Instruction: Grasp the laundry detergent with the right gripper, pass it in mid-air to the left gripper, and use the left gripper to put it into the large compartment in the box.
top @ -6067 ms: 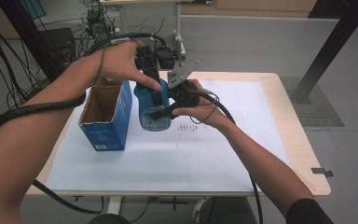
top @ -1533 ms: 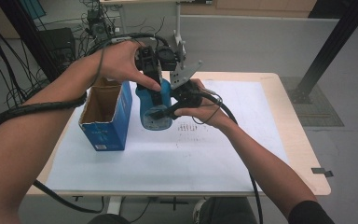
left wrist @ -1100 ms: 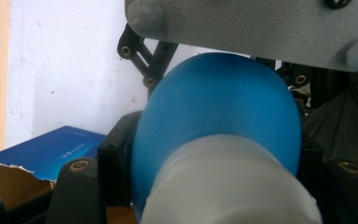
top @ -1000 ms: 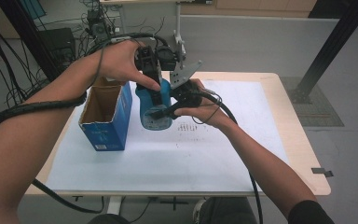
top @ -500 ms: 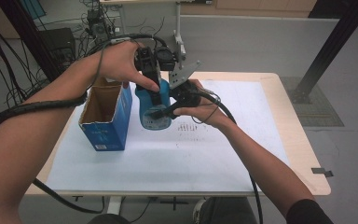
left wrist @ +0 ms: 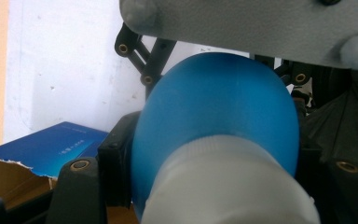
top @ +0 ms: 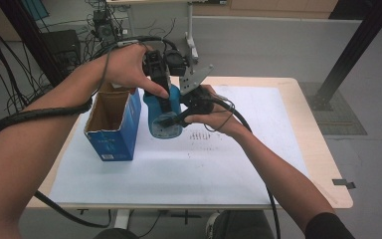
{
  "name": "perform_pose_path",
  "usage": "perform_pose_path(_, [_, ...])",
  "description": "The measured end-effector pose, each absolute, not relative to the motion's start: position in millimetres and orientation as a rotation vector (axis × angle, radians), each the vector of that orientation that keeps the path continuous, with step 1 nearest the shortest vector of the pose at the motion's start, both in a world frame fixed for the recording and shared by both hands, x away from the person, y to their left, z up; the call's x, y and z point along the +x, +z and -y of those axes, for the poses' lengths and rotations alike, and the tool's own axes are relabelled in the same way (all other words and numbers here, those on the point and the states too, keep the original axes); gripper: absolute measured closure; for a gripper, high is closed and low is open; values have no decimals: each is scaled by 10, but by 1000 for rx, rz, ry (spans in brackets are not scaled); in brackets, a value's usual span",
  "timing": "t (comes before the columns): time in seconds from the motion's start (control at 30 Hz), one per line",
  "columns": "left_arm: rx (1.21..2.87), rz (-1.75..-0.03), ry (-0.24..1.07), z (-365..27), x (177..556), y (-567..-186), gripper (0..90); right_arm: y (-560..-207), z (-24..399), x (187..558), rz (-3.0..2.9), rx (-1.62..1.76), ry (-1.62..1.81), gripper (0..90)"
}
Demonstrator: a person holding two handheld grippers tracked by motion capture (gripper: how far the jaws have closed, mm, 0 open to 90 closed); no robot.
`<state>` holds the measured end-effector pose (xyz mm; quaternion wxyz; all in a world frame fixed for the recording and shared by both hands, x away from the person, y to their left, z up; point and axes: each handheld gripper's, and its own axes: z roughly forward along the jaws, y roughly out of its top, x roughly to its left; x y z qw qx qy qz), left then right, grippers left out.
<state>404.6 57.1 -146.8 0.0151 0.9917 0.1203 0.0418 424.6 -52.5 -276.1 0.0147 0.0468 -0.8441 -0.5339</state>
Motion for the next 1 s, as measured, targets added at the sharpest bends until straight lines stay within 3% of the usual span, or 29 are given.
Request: perform_pose_path(1.0, [3079, -404, 151, -561, 4037, -1420, 366, -2750, 557, 4255, 2611, 120, -1710, 410])
